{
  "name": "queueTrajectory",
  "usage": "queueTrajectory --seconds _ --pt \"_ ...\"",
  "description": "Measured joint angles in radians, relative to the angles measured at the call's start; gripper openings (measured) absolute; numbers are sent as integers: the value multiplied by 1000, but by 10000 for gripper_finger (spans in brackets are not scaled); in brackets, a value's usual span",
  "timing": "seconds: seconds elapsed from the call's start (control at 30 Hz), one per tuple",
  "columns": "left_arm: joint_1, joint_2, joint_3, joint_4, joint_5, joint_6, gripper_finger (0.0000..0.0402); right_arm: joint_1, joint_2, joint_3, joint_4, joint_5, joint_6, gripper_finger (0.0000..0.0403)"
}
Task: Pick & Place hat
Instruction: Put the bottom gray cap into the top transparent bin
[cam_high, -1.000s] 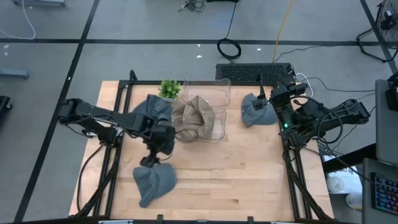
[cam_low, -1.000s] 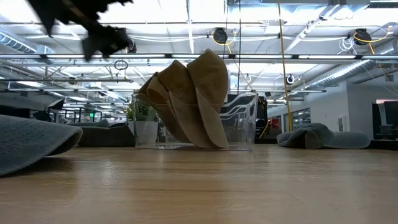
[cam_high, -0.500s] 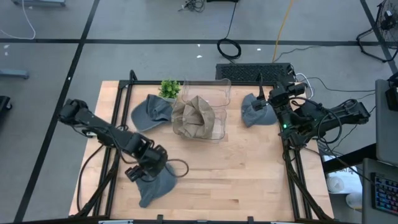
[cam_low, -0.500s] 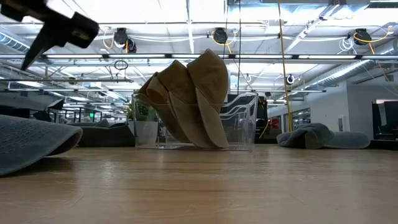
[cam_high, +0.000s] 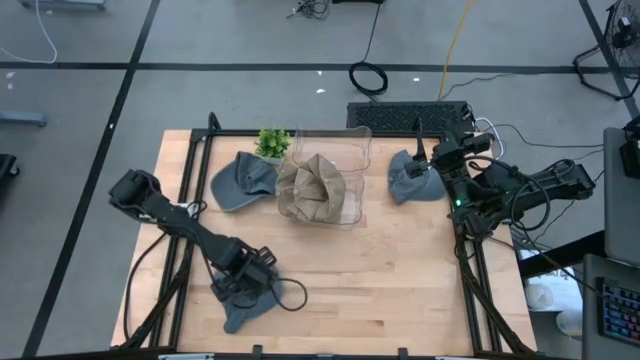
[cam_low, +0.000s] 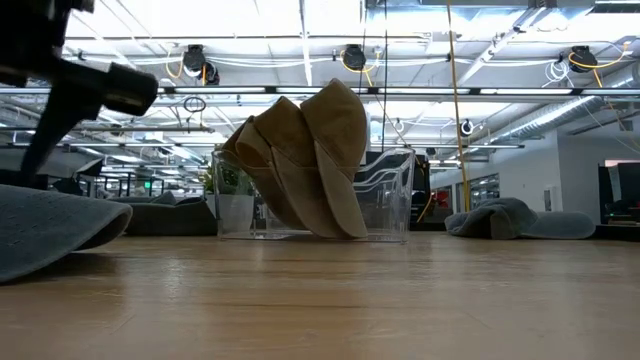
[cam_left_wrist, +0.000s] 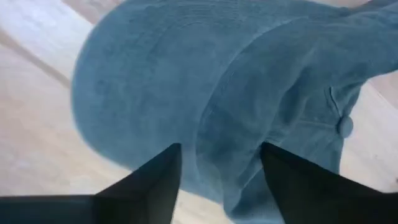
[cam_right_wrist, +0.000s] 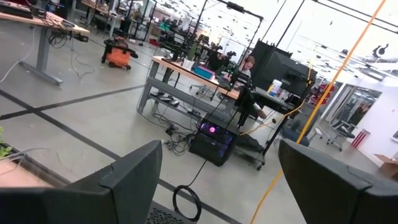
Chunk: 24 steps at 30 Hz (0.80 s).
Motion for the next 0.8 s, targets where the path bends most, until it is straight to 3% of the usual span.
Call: queueTrajectory --seconds 0.33,0.6,0.8 --pt "3 14 0 4 4 -54 19 0 0 0 -18 -2 -7 313" --pt "38 -1 0 2 -11 -4 6 0 0 0 -18 -2 -7 313" --pt "127 -75 30 0 -72 19 3 0 0 0 -18 -2 -7 313"
